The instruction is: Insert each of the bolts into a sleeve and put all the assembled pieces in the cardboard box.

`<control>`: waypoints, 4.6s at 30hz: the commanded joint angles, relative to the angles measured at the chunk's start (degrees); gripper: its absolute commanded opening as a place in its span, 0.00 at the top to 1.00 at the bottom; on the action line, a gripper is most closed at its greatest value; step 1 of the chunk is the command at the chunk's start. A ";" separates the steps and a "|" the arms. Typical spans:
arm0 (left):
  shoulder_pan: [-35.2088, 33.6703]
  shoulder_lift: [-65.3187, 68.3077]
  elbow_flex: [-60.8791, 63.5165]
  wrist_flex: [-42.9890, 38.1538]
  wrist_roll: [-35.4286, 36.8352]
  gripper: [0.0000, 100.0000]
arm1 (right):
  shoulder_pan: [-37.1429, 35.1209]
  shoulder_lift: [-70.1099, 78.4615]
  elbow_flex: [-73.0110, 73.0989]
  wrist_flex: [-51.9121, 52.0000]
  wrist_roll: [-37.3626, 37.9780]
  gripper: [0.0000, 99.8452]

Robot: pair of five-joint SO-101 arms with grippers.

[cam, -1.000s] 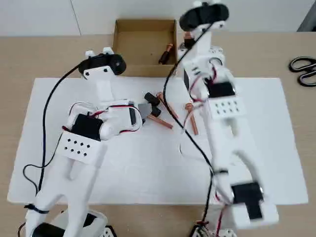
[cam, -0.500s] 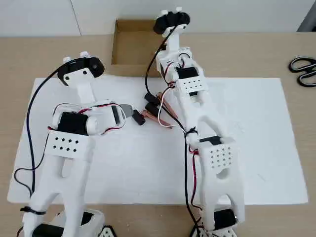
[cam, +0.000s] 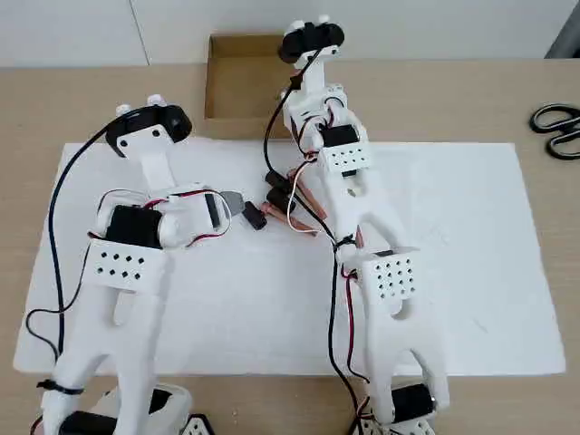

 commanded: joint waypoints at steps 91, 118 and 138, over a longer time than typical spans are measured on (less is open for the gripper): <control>15.82 4.04 8.13 -25.05 8.79 0.75 | 11.03 -67.38 48.79 67.74 9.41 0.78; 29.71 44.75 -24.75 -26.29 22.59 0.75 | 34.86 -103.69 75.96 65.01 13.80 0.78; 29.63 61.63 -39.87 -23.12 25.58 0.87 | 34.95 -107.65 80.18 64.13 15.82 0.78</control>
